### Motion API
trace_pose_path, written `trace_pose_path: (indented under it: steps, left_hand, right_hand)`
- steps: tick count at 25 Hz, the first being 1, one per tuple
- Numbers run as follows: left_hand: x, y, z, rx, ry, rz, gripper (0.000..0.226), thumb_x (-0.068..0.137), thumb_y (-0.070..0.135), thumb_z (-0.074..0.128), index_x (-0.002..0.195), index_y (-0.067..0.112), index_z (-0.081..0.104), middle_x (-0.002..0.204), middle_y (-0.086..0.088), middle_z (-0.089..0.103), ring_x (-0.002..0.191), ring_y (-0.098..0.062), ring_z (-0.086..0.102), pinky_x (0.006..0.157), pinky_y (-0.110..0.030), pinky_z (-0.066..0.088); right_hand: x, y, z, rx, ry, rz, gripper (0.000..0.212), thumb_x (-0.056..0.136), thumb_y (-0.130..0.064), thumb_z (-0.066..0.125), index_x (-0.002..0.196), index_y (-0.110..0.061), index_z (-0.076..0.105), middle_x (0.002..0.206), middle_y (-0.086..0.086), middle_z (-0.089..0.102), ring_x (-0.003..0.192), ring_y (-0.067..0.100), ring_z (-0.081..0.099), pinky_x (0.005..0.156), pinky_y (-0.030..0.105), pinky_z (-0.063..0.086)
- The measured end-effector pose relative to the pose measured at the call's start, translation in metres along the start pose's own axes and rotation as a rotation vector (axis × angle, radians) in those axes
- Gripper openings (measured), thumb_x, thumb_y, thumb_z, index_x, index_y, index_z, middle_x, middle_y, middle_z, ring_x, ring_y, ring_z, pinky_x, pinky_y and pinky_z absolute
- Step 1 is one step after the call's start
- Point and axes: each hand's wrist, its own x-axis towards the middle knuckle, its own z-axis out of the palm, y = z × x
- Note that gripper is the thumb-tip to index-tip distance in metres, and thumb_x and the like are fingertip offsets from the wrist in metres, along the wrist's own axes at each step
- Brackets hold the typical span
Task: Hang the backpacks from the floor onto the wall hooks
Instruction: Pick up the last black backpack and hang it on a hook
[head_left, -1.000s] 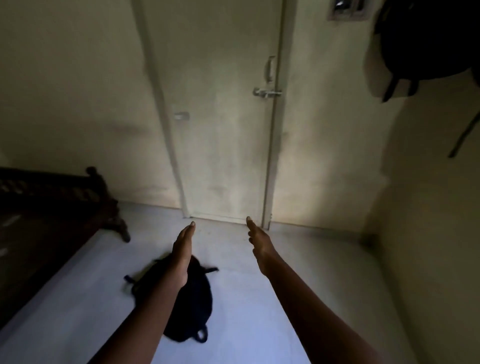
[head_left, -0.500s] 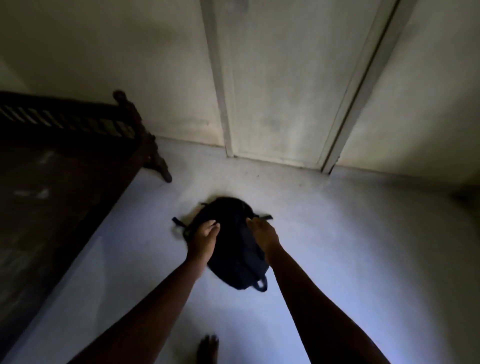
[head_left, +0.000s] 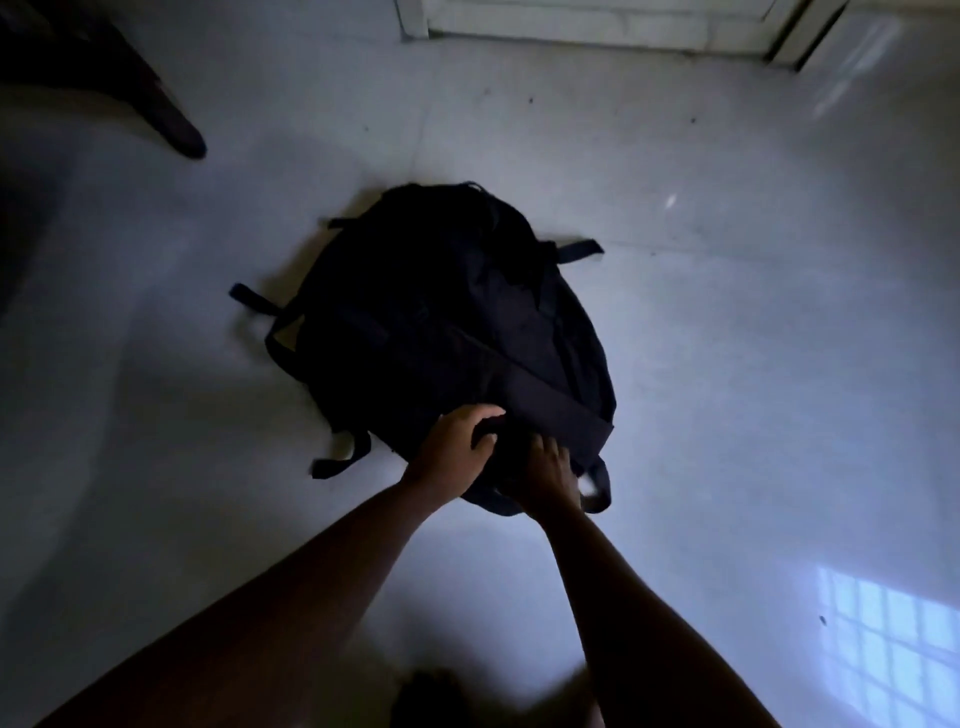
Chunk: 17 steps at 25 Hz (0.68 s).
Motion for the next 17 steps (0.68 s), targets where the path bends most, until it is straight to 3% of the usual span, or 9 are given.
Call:
trace_pose_path:
  steps: [2,4,6,7,9,11,13,15,17]
  left_hand:
    - [0.013,-0.017,0.015,0.076,-0.067,0.069,0.048,0.088,0.013,0.056,0.135,0.016,0.046,0.143,-0.004,0.047,0.135,-0.02,0.04,0.115,-0.035,0.029]
    - [0.017,-0.022,0.013,0.308,-0.248,0.164,0.07,0.082,0.021,0.064,0.144,0.02,0.03,0.154,-0.001,0.029,0.144,-0.021,0.022,0.12,-0.045,0.014]
    - [0.014,-0.004,-0.005,0.611,-0.395,0.226,0.082,0.073,0.035,0.071,0.143,0.02,0.03,0.152,-0.001,0.031,0.143,-0.023,0.022,0.12,-0.045,0.006]
    - [0.008,0.013,-0.017,0.679,-0.382,0.245,0.074,0.071,0.041,0.071,0.134,0.017,0.042,0.141,-0.003,0.045,0.136,-0.024,0.034,0.118,-0.041,0.014]
    - [-0.009,0.057,-0.05,0.556,-0.276,0.238,0.049,0.074,0.045,0.068,0.11,0.013,0.058,0.112,-0.005,0.064,0.114,-0.023,0.055,0.097,-0.032,0.037]
    - [-0.033,0.103,-0.087,0.325,-0.221,0.199,0.038,0.079,0.033,0.067,0.11,0.012,0.063,0.109,-0.007,0.069,0.107,-0.024,0.061,0.085,-0.028,0.044]
    - [-0.056,0.145,-0.127,0.202,-0.166,0.212,0.035,0.082,0.02,0.065,0.116,0.015,0.064,0.113,-0.008,0.07,0.109,-0.022,0.062,0.088,-0.023,0.044]
    - [-0.081,0.185,-0.168,0.147,-0.086,0.232,0.034,0.083,0.014,0.063,0.116,0.012,0.065,0.113,-0.01,0.071,0.109,-0.023,0.063,0.087,-0.019,0.041]
    - [-0.105,0.217,-0.204,0.169,-0.002,0.24,0.028,0.085,0.016,0.062,0.11,0.004,0.066,0.104,-0.016,0.072,0.1,-0.028,0.066,0.078,-0.022,0.043]
  right_hand:
    - [0.015,0.007,0.006,0.072,-0.009,0.066,0.051,0.089,-0.026,0.051,0.137,-0.013,0.038,0.137,0.013,0.049,0.128,0.032,0.043,0.102,0.042,0.038]
    - [0.01,0.008,-0.011,0.211,-0.073,0.033,0.04,0.093,-0.024,0.049,0.13,-0.01,0.052,0.131,0.013,0.057,0.127,0.026,0.048,0.105,0.034,0.038]
    - [-0.013,0.001,-0.046,0.285,-0.138,-0.087,0.034,0.089,-0.016,0.058,0.121,-0.004,0.059,0.107,0.009,0.067,0.106,-0.004,0.06,0.091,0.01,0.043]
    - [-0.03,-0.005,-0.064,0.324,-0.133,-0.15,0.028,0.086,-0.011,0.063,0.113,-0.004,0.065,0.089,0.003,0.067,0.083,-0.015,0.06,0.073,0.0,0.041]
    - [-0.072,-0.021,-0.105,0.432,-0.042,-0.223,0.021,0.08,-0.008,0.067,0.101,-0.008,0.073,0.076,-0.004,0.065,0.067,-0.007,0.056,0.059,0.0,0.037]
    - [-0.117,-0.041,-0.139,0.536,0.061,-0.241,0.022,0.08,-0.006,0.064,0.098,-0.012,0.076,0.08,-0.008,0.066,0.069,-0.006,0.055,0.061,-0.001,0.037]
    - [-0.158,-0.062,-0.168,0.556,0.107,-0.249,0.027,0.084,-0.007,0.061,0.106,-0.016,0.073,0.095,-0.001,0.069,0.08,-0.005,0.058,0.064,-0.004,0.036]
    - [-0.197,-0.086,-0.198,0.569,0.158,-0.266,0.032,0.086,-0.011,0.058,0.114,-0.02,0.068,0.112,0.003,0.069,0.098,0.01,0.062,0.067,-0.003,0.037]
    - [-0.236,-0.106,-0.234,0.638,0.246,-0.253,0.033,0.086,-0.014,0.06,0.117,-0.022,0.067,0.115,0.001,0.07,0.105,0.013,0.063,0.075,0.004,0.04]
